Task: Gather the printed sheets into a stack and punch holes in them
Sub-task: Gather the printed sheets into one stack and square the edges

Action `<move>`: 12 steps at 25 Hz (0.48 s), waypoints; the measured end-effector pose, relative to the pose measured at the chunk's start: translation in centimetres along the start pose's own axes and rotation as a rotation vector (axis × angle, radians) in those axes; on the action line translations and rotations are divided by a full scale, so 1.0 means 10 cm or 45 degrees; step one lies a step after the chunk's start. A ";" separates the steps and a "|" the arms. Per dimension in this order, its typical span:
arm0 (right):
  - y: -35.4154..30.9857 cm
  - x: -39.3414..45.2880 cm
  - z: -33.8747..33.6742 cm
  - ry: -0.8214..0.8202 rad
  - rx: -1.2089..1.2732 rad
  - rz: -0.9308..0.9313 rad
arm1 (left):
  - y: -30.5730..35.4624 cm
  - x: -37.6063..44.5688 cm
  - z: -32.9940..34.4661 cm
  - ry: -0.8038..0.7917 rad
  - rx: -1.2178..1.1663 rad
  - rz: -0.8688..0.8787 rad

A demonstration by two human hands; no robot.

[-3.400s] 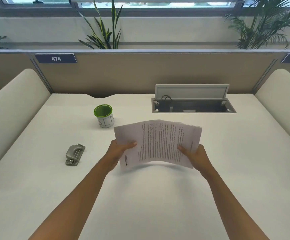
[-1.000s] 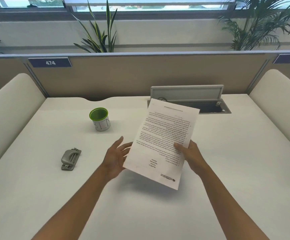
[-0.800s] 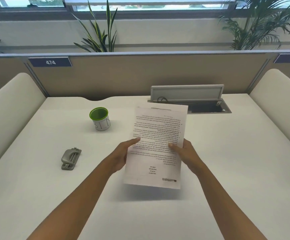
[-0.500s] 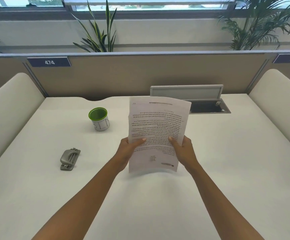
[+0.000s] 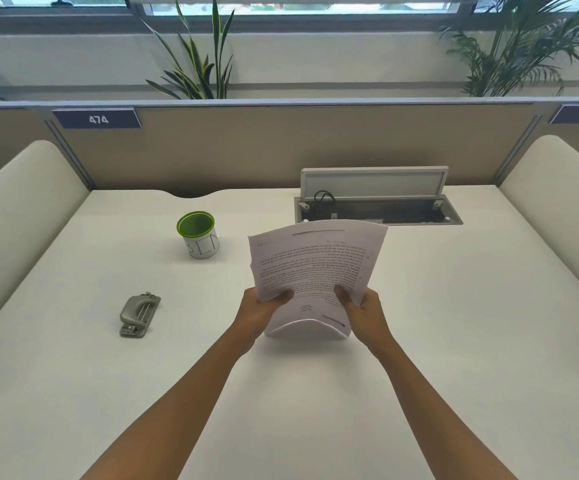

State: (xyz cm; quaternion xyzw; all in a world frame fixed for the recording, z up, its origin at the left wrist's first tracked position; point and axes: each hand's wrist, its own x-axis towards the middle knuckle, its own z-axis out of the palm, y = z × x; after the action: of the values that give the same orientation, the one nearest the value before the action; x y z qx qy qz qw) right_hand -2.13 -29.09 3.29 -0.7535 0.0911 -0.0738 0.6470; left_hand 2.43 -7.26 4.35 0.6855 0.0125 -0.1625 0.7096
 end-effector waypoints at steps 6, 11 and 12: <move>0.09 -0.04 -0.03 -0.054 0.009 0.068 | -0.04 -0.02 -0.05 -0.077 0.021 -0.018; 0.15 -0.06 -0.03 -0.070 0.010 0.071 | -0.08 -0.05 -0.06 -0.075 0.038 -0.002; 0.15 -0.06 -0.04 -0.079 0.006 0.070 | -0.07 -0.06 -0.06 -0.087 0.044 -0.002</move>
State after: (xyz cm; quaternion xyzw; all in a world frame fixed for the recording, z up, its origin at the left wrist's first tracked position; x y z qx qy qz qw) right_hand -2.85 -29.51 1.86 -0.7510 0.0916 -0.0329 0.6531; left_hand 1.79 -6.52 3.73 0.6916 -0.0140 -0.1865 0.6976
